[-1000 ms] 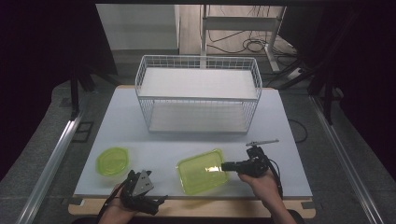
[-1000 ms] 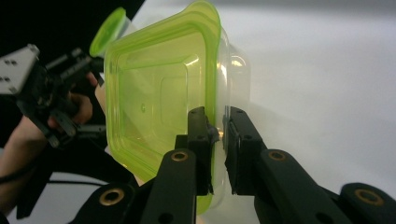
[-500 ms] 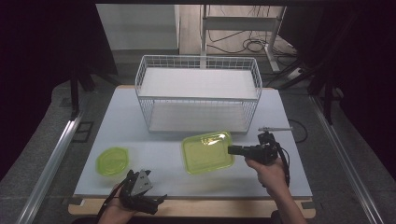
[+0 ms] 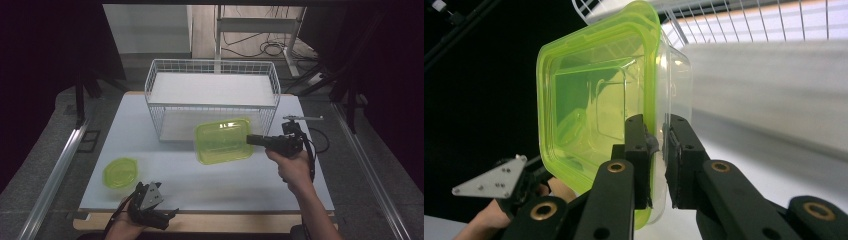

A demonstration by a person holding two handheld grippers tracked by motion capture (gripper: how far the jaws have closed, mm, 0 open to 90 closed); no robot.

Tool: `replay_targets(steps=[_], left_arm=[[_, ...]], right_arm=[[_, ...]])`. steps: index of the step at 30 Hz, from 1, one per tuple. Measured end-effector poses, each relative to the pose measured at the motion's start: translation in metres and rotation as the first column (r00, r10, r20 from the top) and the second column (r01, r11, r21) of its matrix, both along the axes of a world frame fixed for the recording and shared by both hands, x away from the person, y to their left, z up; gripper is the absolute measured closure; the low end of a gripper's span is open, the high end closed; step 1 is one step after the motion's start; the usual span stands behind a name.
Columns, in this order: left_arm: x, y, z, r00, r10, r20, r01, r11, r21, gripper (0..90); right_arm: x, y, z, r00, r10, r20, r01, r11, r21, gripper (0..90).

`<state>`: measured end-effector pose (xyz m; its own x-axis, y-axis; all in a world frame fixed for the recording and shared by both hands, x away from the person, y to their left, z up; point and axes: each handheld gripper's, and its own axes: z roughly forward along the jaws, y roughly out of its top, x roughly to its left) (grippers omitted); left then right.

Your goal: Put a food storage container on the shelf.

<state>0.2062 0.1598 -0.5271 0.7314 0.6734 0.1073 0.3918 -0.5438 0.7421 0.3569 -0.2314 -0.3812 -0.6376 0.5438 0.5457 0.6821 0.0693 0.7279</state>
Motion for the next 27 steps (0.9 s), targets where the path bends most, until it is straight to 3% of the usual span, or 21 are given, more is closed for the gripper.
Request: replay_targets(steps=[11, 18, 27], left_arm=[[0.000, 0.000, 0.000, 1.0000, -0.001, 0.002, 0.001, 1.0000, -0.002, 2.8], [0.000, 0.000, -0.001, 1.0000, -0.003, 0.003, 0.003, 1.0000, -0.003, 2.8], [0.000, -0.001, -0.001, 1.0000, -0.009, -0.002, 0.009, 1.0000, -0.001, 2.8]], right_arm=[[0.019, 0.011, 0.042, 0.9977, -0.013, 0.067, 0.012, 1.000, 0.017, 80.9], [0.035, 0.026, 0.065, 0.9943, -0.034, 0.102, 0.033, 0.999, 0.004, 80.9], [0.058, 0.045, 0.079, 0.9884, -0.092, 0.120, 0.094, 0.996, -0.008, 80.8]])
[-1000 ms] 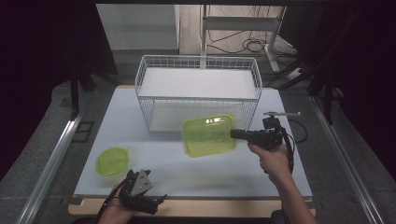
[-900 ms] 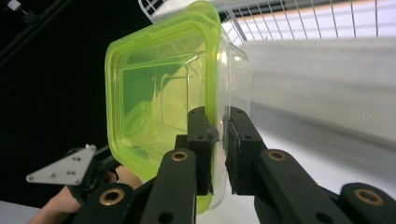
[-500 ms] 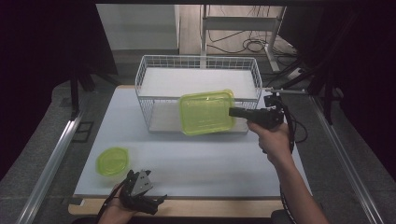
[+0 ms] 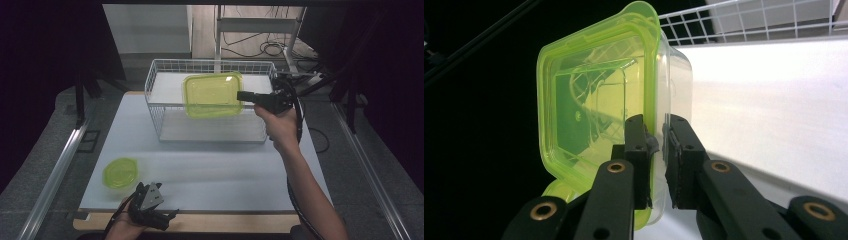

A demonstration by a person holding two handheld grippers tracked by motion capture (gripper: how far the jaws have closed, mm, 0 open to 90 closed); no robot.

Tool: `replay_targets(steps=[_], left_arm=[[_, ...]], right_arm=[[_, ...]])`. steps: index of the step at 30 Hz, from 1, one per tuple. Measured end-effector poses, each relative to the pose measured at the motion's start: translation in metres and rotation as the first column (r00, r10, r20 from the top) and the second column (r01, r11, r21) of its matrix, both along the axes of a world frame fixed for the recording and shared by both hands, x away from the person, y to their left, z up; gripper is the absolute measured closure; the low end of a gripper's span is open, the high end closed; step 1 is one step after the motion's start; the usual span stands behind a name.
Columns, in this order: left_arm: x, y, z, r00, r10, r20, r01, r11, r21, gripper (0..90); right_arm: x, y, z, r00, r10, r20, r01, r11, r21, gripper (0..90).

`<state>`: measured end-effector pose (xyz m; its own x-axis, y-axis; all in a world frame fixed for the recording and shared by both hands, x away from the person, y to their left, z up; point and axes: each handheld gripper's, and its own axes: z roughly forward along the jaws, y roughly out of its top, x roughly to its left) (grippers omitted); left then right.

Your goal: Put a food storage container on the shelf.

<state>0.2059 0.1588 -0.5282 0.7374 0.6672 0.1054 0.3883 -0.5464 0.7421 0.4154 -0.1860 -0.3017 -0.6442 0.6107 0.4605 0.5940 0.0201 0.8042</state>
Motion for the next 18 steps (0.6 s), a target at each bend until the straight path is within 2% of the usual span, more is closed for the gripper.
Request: replay_targets(steps=[6, 13, 17, 18], left_arm=[[-0.001, -0.002, -0.001, 1.0000, -0.006, -0.001, 0.006, 1.0000, 0.003, 2.8], [-0.001, -0.003, -0.002, 0.9999, -0.010, -0.005, 0.010, 0.9999, 0.003, 2.8], [-0.001, -0.003, -0.002, 0.9999, -0.011, -0.005, 0.011, 0.9999, 0.004, 2.8], [-0.001, -0.003, -0.002, 0.9999, -0.011, -0.005, 0.011, 0.9999, 0.004, 2.8]], right_arm=[[0.017, 0.010, 0.000, 0.9992, -0.038, -0.009, 0.038, 0.999, -0.006, 80.8], [0.032, 0.014, -0.006, 0.9959, -0.080, -0.042, 0.079, 0.997, -0.012, 80.7], [0.036, 0.015, -0.008, 0.9946, -0.096, -0.039, 0.094, 0.994, -0.049, 80.1], [0.037, 0.015, -0.009, 0.9943, -0.096, -0.046, 0.094, 0.995, -0.042, 79.9]])
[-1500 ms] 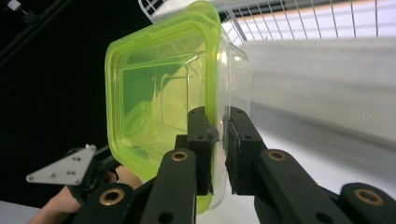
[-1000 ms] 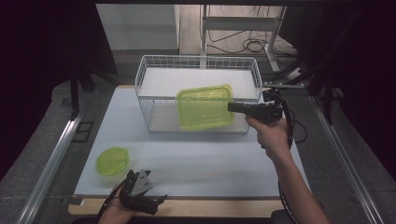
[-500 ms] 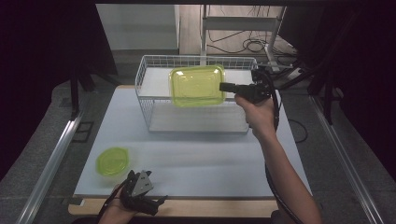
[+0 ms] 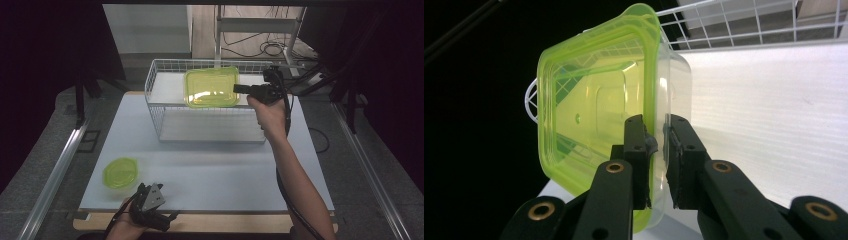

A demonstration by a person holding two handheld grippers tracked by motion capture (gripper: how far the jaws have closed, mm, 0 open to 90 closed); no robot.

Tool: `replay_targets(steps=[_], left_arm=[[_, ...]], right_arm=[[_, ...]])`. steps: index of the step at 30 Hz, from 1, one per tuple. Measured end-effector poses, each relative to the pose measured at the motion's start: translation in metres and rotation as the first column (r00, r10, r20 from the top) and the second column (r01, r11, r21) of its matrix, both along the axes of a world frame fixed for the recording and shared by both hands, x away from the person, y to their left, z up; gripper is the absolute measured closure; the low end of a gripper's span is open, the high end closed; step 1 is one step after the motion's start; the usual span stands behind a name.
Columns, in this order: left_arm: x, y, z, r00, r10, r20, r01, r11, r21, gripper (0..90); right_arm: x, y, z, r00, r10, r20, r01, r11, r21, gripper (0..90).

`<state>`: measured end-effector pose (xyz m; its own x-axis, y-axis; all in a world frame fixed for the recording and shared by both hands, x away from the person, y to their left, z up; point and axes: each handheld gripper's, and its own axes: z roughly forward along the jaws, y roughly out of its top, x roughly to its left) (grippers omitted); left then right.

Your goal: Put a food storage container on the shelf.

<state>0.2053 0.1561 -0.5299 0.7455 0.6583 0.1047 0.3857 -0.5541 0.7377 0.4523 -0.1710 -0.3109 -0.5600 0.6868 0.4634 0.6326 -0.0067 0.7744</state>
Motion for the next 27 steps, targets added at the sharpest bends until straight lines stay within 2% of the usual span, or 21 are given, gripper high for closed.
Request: replay_targets(steps=[11, 18, 23, 25, 27], left_arm=[[0.000, -0.001, -0.001, 1.0000, -0.004, -0.005, 0.004, 1.0000, 0.002, 2.8], [0.000, -0.002, -0.001, 1.0000, -0.008, -0.006, 0.008, 1.0000, 0.006, 2.8], [0.000, -0.001, -0.001, 0.9999, -0.009, -0.005, 0.009, 0.9999, 0.010, 2.8], [0.000, -0.001, -0.001, 0.9999, -0.009, -0.005, 0.009, 0.9999, 0.011, 2.8], [0.000, -0.001, -0.001, 1.0000, -0.009, -0.004, 0.009, 0.9999, 0.011, 2.8]], right_arm=[[0.009, -0.008, -0.009, 0.9966, -0.059, -0.057, 0.062, 0.997, 0.055, 80.1], [0.013, -0.008, -0.008, 0.9950, -0.074, -0.068, 0.077, 0.995, 0.056, 80.0], [0.019, -0.006, -0.009, 0.9920, -0.111, -0.060, 0.115, 0.992, 0.058, 78.2], [0.022, -0.003, -0.009, 0.9890, -0.140, -0.047, 0.141, 0.989, 0.030, 76.7], [0.025, -0.002, -0.011, 0.9877, -0.146, -0.055, 0.149, 0.988, 0.039, 74.6]])
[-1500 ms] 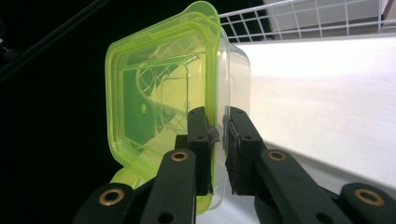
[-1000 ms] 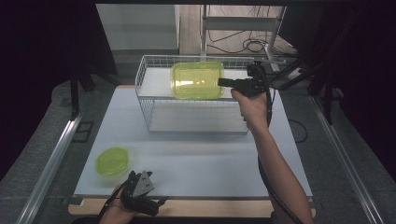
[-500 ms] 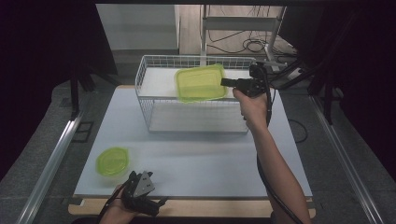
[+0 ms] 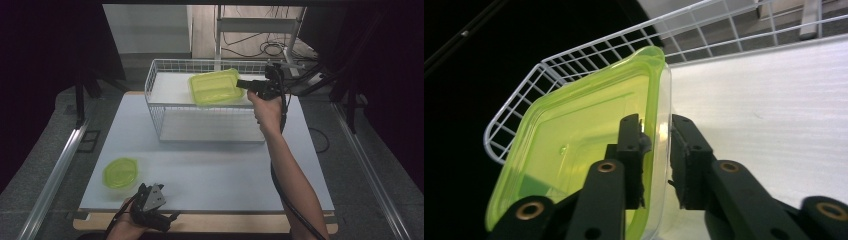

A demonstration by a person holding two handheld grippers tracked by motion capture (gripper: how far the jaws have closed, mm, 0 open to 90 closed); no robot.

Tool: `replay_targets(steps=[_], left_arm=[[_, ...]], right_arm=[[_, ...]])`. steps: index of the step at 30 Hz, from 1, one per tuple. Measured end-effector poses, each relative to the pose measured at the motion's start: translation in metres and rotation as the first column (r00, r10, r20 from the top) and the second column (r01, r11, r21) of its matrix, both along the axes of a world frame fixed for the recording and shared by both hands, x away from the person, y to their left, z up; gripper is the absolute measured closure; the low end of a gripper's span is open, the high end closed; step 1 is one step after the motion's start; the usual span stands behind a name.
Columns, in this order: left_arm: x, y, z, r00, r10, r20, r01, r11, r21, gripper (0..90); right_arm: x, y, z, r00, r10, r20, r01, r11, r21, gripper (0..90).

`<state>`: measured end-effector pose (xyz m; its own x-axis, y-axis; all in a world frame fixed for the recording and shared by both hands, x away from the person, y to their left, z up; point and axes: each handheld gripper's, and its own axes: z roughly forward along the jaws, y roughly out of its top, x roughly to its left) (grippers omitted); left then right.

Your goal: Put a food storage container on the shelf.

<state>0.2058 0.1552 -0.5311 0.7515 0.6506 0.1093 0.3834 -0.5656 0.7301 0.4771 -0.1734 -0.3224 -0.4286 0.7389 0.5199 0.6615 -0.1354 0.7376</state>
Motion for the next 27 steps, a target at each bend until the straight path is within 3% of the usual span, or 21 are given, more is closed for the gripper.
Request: replay_targets(steps=[3, 8, 10, 14, 17, 20, 22, 27], left_arm=[[0.000, 0.001, 0.000, 1.0000, 0.002, -0.003, -0.002, 1.0000, -0.002, 2.8], [0.000, 0.001, 0.000, 1.0000, 0.000, 0.000, 0.000, 1.0000, -0.001, 2.8], [0.000, 0.000, 0.000, 1.0000, 0.002, 0.000, -0.002, 1.0000, -0.005, 2.8], [0.000, 0.001, 0.001, 1.0000, 0.006, 0.003, -0.006, 0.9999, -0.009, 2.8], [0.000, 0.001, 0.002, 0.9998, 0.017, 0.011, -0.017, 0.9997, -0.016, 2.8], [-0.001, 0.002, 0.004, 0.9995, 0.026, 0.016, -0.025, 0.9991, -0.034, 2.8], [-0.001, 0.001, 0.004, 0.9995, 0.028, 0.017, -0.027, 0.9990, -0.036, 2.8], [0.000, -0.001, 0.003, 0.9996, 0.025, 0.014, -0.025, 0.9992, -0.030, 2.8]], right_arm=[[0.002, 0.002, -0.001, 0.9991, -0.035, 0.025, 0.037, 0.998, -0.057, 72.7], [0.002, 0.000, 0.000, 0.9986, -0.038, 0.038, 0.039, 0.999, -0.037, 70.7], [0.000, -0.003, 0.005, 0.9975, -0.036, 0.061, 0.038, 0.999, -0.034, 67.0], [-0.011, -0.010, 0.018, 0.9934, -0.009, 0.114, 0.014, 0.999, -0.038, 68.2], [-0.028, -0.016, 0.024, 0.9864, 0.047, 0.157, -0.035, 0.997, -0.074, 77.5], [-0.047, -0.019, 0.019, 0.9762, 0.115, 0.184, -0.097, 0.990, -0.106, 88.8], [-0.059, -0.020, 0.014, 0.9660, 0.150, 0.210, -0.127, 0.985, -0.119, 89.3], [-0.075, -0.007, -0.005, 0.9454, 0.235, 0.226, -0.198, 0.965, -0.175, 89.4]])
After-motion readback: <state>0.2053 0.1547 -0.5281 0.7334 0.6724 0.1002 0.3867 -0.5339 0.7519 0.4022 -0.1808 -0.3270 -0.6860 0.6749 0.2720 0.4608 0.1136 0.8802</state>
